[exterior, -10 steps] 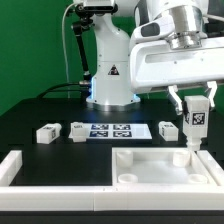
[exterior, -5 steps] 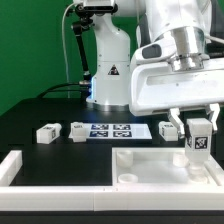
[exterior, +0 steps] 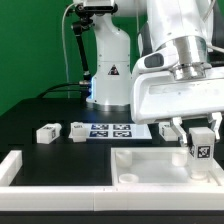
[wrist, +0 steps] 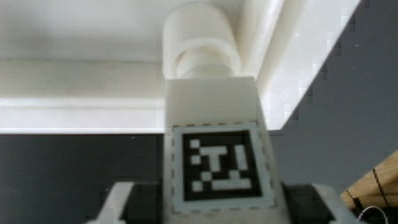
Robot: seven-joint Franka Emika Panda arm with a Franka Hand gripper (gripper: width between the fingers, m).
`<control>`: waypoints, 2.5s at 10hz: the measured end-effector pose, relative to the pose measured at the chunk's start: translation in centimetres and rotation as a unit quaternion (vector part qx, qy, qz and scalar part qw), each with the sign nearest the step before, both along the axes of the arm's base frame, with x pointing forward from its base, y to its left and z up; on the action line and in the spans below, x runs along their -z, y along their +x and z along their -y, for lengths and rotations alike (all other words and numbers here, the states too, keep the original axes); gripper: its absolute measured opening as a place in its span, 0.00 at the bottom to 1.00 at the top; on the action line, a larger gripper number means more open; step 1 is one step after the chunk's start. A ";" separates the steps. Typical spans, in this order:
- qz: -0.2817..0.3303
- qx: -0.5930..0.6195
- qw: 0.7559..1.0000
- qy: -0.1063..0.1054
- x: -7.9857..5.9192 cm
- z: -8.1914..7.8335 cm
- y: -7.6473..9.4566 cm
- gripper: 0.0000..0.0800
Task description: Assemble square table
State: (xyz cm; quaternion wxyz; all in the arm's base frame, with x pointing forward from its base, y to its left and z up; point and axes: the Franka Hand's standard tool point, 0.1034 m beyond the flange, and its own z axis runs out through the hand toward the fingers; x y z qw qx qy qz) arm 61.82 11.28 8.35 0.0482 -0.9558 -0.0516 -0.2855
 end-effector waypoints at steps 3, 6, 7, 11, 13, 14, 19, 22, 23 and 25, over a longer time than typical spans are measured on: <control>0.002 -0.004 1.000 0.000 0.6 -0.5 -0.2 0.36; 0.010 -0.005 1.000 -0.001 0.6 -0.6 -0.1 0.36; 0.009 -0.006 1.000 -0.001 0.7 -0.6 -0.2 0.36; 0.008 -0.007 1.000 -0.002 0.7 -0.6 -0.2 0.80; 0.008 -0.007 1.000 -0.002 0.7 -0.6 -0.2 0.81; 0.008 -0.007 1.000 -0.002 0.7 -0.6 -0.2 0.81; -0.047 -0.013 0.999 -0.012 -1.4 0.8 1.4 0.81; -0.163 -0.018 0.986 -0.004 -0.6 -0.3 1.4 0.81; -0.190 -0.020 0.982 -0.002 -0.3 -0.6 1.5 0.81; -0.266 -0.028 0.964 -0.001 0.1 -0.8 1.7 0.81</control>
Offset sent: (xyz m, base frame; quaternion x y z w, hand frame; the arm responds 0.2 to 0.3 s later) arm -0.0044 0.0062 -0.0160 -0.0078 0.0169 -0.0101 0.9998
